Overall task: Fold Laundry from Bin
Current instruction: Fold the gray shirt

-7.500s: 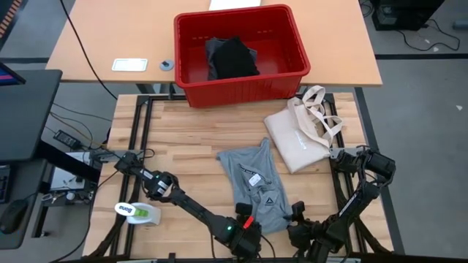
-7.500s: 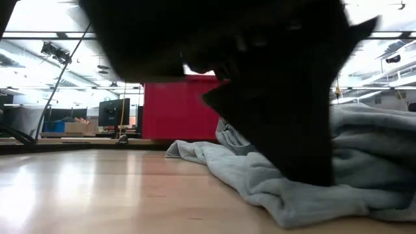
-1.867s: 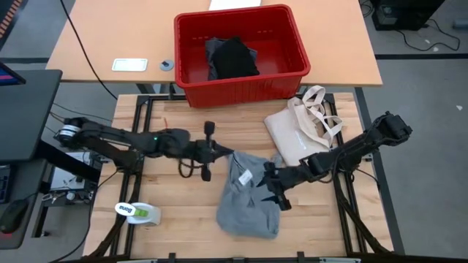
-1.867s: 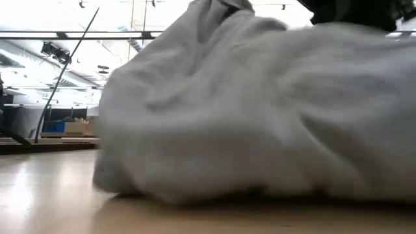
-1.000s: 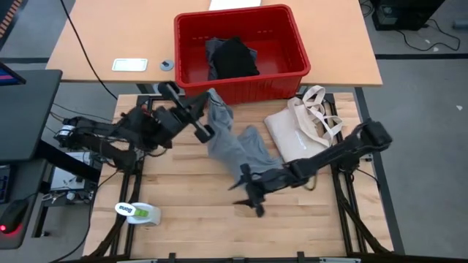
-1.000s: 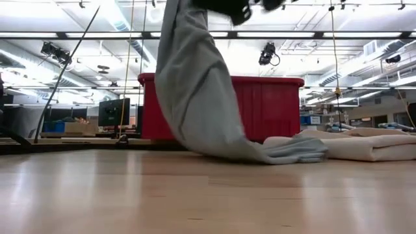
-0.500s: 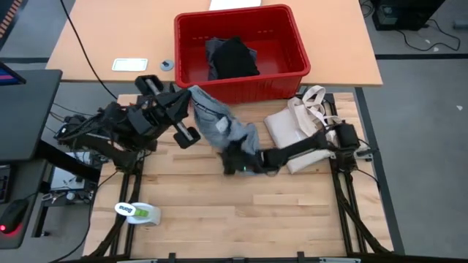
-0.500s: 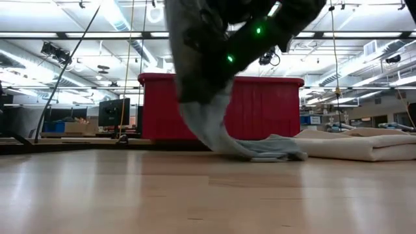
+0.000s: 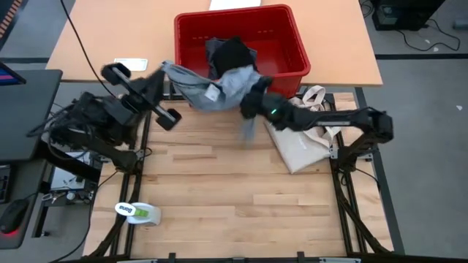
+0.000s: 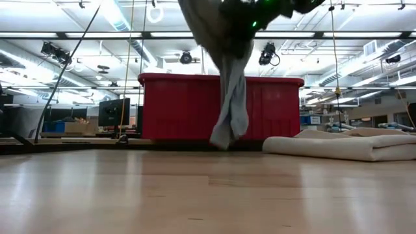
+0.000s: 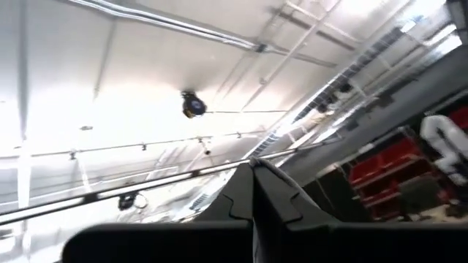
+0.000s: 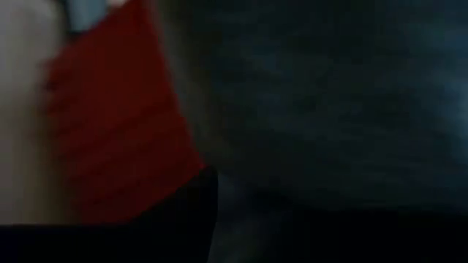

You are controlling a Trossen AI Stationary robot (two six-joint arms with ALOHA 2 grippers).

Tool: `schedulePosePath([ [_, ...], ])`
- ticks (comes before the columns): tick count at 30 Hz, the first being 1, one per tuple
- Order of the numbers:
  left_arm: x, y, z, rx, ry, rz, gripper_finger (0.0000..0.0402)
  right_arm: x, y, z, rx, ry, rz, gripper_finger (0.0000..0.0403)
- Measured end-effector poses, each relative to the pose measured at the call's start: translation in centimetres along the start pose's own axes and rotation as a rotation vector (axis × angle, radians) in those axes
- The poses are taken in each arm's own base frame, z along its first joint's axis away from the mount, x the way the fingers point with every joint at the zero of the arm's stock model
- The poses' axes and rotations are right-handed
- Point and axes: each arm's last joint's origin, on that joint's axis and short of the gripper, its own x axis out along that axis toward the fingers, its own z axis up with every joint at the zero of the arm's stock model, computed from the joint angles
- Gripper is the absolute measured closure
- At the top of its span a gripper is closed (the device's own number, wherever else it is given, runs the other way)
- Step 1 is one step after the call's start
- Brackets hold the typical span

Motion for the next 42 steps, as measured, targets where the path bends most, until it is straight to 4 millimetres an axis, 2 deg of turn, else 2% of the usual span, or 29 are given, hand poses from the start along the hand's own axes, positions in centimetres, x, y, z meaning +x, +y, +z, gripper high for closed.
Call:
schedulePosePath([
  [3, -0.1, 0.9, 0.0, -0.005, -0.001, 0.003, 0.0395, -0.8, -3.5, -0.4, 0.017, -0.087, -0.055, 0.0210],
  [5, -0.3, 0.8, 0.0, -0.024, 0.013, -0.043, 0.0395, -1.5, -4.7, -0.7, 0.090, -0.154, 0.009, 0.0210],
  [6, -0.4, 0.6, -0.1, -0.035, 0.026, -0.078, 0.0395, -1.9, -4.5, -1.0, 0.117, -0.169, 0.095, 0.0210],
  [9, -0.8, -0.4, -0.6, -0.036, 0.085, -0.187, 0.0395, -2.9, -2.4, -1.9, 0.194, -0.185, 0.453, 0.0210],
  [12, -1.2, -1.5, -1.5, -0.058, 0.178, -0.282, 0.0395, -4.0, -0.1, -2.4, 0.279, -0.126, 0.767, 0.0210],
  [15, -1.8, -2.7, -2.5, -0.080, 0.283, -0.389, 0.0395, -5.6, 2.1, -2.7, 0.291, -0.011, 0.997, 0.0210],
  [18, -2.7, -3.8, -3.4, -0.125, 0.391, -0.486, 0.0395, -7.8, 3.9, -2.5, 0.263, 0.104, 1.125, 0.0210],
  [22, -4.3, -5.4, -4.4, -0.252, 0.500, -0.750, 0.0395, -10.9, 5.2, -2.3, 0.196, 0.247, 1.172, 0.0210],
  [25, -5.6, -7.4, -5.3, -0.341, 0.565, -0.967, 0.0395, -12.4, 5.7, -1.7, 0.203, 0.282, 1.106, 0.0210],
  [29, -7.4, -10.5, -6.1, -0.376, 0.600, -1.182, 0.0395, -13.2, 7.1, -0.1, 0.289, 0.183, 1.119, 0.0210],
  [34, -9.7, -14.4, -6.8, -0.336, 0.644, -1.341, 0.0395, -13.8, 9.8, 0.6, 0.362, 0.041, 1.193, 0.0206],
  [39, -11.8, -17.8, -6.3, -0.360, 0.673, -1.499, 0.0395, -15.5, 12.0, 1.2, 0.458, -0.080, 1.211, 0.0204],
  [42, -13.5, -20.1, -6.1, -0.382, 0.721, -1.616, 0.0395, -16.5, 14.1, 1.6, 0.485, -0.165, 1.228, 0.0203],
])
